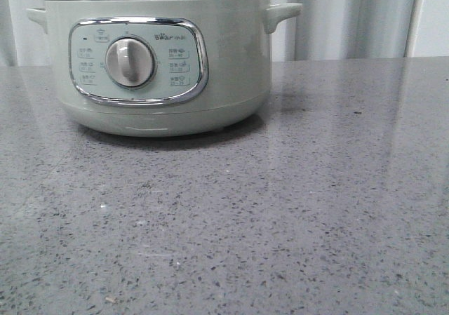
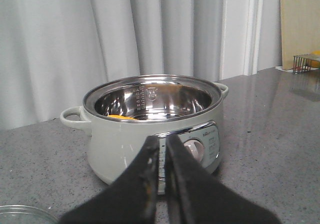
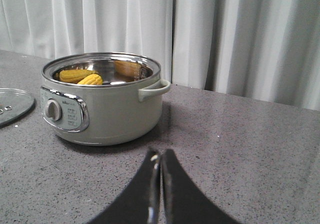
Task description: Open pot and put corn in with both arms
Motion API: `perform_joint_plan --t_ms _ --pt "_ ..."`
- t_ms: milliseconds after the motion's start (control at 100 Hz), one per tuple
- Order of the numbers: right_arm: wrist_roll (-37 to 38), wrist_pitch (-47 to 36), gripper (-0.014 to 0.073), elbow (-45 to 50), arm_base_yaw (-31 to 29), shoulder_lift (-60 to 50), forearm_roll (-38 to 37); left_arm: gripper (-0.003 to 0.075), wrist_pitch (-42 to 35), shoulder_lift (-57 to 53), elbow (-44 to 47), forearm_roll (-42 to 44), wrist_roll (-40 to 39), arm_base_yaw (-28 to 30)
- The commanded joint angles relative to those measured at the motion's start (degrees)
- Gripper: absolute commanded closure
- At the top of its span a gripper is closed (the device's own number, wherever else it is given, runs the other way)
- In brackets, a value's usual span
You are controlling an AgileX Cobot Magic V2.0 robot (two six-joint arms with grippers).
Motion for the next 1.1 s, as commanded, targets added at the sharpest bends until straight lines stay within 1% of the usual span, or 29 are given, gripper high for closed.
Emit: perform_joint_plan --t_ms 0,260,300,330,380,410,430,440,480,530,570,650,700,790,900,1010,1090 --pt "0.13 -4.22 0.0659 -1.1 -0.17 0.79 -1.15 0.0741 -3.0 0.78 -1.44 -2.72 0.05 -0.42" --pt "0.13 -4.22 0.0659 -1.1 -0.17 0.79 -1.15 0.0741 -3.12 0.78 0.39 -2.46 0.05 -0.31" --pt "0.13 -4.33 0.0659 -1.1 -0.17 0.79 -1.15 0.0741 -6.12 0.47 1.32 -1.22 0.19 -0.05" --pt "0.13 -4.33 0.0659 -1.1 -0.17 0.79 -1.15 0.0741 -8.72 0.18 2.56 1.81 -0.4 0.28" --pt "0.13 -4.33 0.0659 -1.1 -0.17 0.79 -1.15 0.0741 -11.8 -0.55 4.96 8.5 -4.09 0.95" --pt "0.13 -4.33 0.0659 -1.1 -0.17 0.79 -1.15 0.0741 -13.55 -1.3 6.6 13.83 -10.34 1.67" --pt "0.13 -4.33 0.0659 -1.1 -0.17 0.79 -1.15 0.0741 -14.4 -1.63 8.01 16.74 -13.3 1.99" --pt "0.13 -4.33 0.0659 -1.1 -0.17 0.79 -1.15 0.0741 -15.26 -2.0 8.49 17.66 -16.26 2.31" --pt "0.13 -4.33 0.0659 -1.1 -0.17 0.79 -1.15 0.0741 -17.6 -3.34 11.37 23.21 -24.15 3.19" --pt "0.13 -4.33 0.0659 -1.1 -0.17 0.79 -1.15 0.0741 -19.26 -5.21 14.63 28.44 -30.54 4.02" --pt "0.13 -4.33 0.0659 -1.1 -0.17 0.79 -1.15 0.0741 -19.83 -6.63 17.05 30.98 -33.8 4.33" --pt "0.13 -4.33 0.0659 -1.1 -0.17 0.79 -1.15 0.0741 -19.69 -10.05 20.52 36.0 -36.29 4.45" --pt "0.13 -4.45 0.0659 -1.1 -0.17 0.79 -1.15 0.0741 -19.96 -9.62 22.21 38.05 -36.55 4.45" --pt "0.13 -4.45 0.0659 -1.1 -0.17 0.79 -1.15 0.0741 -18.06 -9.68 23.6 41.61 -37.86 4.45" --pt "0.13 -4.45 0.0659 -1.1 -0.17 0.79 -1.15 0.0741 -16.25 -9.68 25.6 42.78 -41.83 4.45" --pt "0.13 -4.45 0.0659 -1.1 -0.17 0.79 -1.15 0.0741 -13.51 -9.68 25.91 43.63 -41.99 4.45" --pt "0.13 -4.45 0.0659 -1.1 -0.17 0.79 -1.15 0.0741 -13.63 -9.68 25.91 43.63 -41.99 4.45"
